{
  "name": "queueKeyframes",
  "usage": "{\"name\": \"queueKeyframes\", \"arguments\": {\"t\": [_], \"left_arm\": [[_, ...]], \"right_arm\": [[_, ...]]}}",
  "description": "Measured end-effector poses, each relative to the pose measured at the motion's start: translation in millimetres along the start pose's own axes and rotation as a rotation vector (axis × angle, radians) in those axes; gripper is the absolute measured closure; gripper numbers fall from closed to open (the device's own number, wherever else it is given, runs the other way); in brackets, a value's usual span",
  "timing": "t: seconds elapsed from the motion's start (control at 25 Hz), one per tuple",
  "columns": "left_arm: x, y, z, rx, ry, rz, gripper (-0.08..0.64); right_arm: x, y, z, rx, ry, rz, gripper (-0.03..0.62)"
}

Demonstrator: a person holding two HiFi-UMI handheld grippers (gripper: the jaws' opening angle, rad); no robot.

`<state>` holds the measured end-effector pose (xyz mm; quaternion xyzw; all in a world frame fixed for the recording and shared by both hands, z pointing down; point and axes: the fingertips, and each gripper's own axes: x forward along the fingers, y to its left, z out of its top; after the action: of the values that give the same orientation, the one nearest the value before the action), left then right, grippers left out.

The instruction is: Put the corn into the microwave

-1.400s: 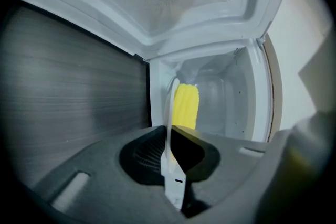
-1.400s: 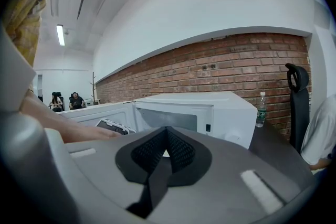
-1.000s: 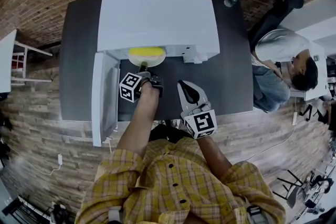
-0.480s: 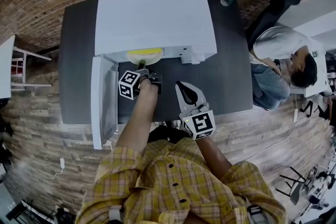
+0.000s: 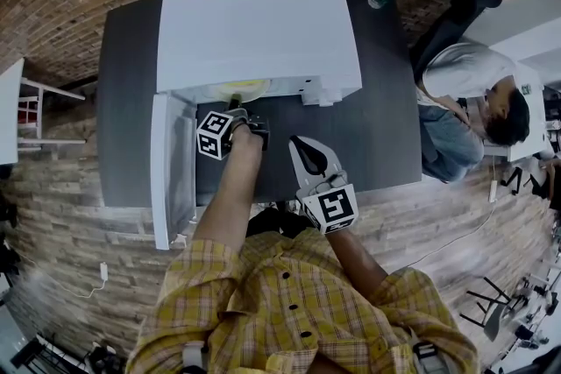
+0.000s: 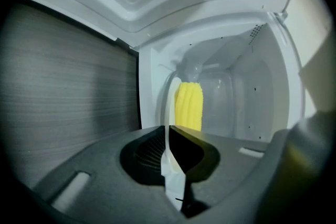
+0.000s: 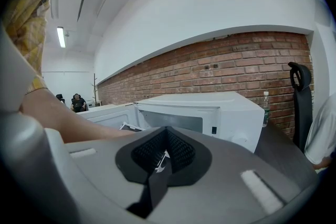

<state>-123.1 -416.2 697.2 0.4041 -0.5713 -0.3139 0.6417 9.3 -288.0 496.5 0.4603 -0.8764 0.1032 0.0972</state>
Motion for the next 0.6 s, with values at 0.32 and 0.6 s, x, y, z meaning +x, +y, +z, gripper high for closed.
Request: {"name": "queueKeyframes", "arguments": {"t": [0.32, 0.6], "left_arm": [[6.3, 13.7, -5.0, -0.053, 0.046, 0.022, 0.424], [7.2, 11.2, -7.4, -0.041, 0.067, 0.015, 0.426]], "right_arm": [[-2.0, -4.4, 0.3, 0.008, -0.004, -0.003, 0.588], [-1.1, -8.0, -0.3, 0.010, -0.005, -0.002, 0.588]]}}
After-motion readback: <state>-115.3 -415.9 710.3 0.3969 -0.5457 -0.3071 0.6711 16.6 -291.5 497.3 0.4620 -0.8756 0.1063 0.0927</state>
